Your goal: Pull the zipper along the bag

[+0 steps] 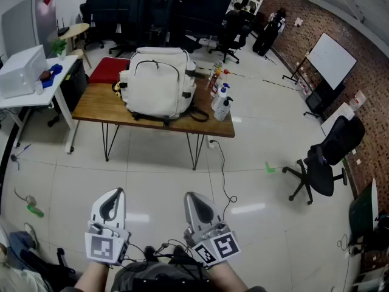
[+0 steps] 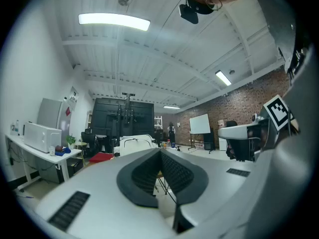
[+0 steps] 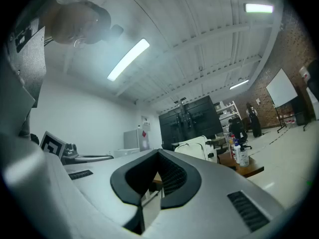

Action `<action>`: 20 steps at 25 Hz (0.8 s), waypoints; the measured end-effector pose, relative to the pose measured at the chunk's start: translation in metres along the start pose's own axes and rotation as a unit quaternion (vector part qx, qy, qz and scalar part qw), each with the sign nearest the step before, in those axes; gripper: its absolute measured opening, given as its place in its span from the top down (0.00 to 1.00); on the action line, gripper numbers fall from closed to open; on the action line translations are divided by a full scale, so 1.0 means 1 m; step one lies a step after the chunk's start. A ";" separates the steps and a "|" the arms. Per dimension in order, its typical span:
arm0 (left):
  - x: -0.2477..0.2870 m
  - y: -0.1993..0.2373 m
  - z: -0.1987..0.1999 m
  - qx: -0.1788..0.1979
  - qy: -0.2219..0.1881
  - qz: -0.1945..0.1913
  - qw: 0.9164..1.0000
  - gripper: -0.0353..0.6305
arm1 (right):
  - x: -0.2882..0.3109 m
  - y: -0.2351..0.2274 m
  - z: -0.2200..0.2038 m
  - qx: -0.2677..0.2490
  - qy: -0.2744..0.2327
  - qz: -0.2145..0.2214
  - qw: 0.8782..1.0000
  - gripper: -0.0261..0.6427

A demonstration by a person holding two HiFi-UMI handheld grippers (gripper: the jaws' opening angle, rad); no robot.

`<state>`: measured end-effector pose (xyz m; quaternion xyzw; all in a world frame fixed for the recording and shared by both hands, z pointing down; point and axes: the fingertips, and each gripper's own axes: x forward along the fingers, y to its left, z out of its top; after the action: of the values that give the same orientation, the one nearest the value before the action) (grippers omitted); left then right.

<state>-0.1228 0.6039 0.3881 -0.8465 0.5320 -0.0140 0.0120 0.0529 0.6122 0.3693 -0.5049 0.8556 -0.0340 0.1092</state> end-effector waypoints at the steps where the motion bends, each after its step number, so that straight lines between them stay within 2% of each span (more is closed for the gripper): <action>1: -0.002 0.005 0.000 -0.002 -0.002 0.002 1.000 0.90 | 0.001 0.002 -0.002 0.002 0.001 -0.003 1.000 0.94; 12: 0.012 0.038 -0.004 0.007 -0.011 0.014 1.000 0.90 | 0.025 -0.008 -0.015 0.008 0.007 -0.019 1.000 0.94; 20: 0.061 0.073 -0.009 0.019 -0.009 0.043 0.999 0.90 | 0.090 -0.048 -0.029 0.015 0.001 -0.007 1.000 0.95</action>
<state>-0.1627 0.5176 0.3956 -0.8226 0.5673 -0.0161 0.0334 0.0456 0.5090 0.3922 -0.5089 0.8517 -0.0482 0.1157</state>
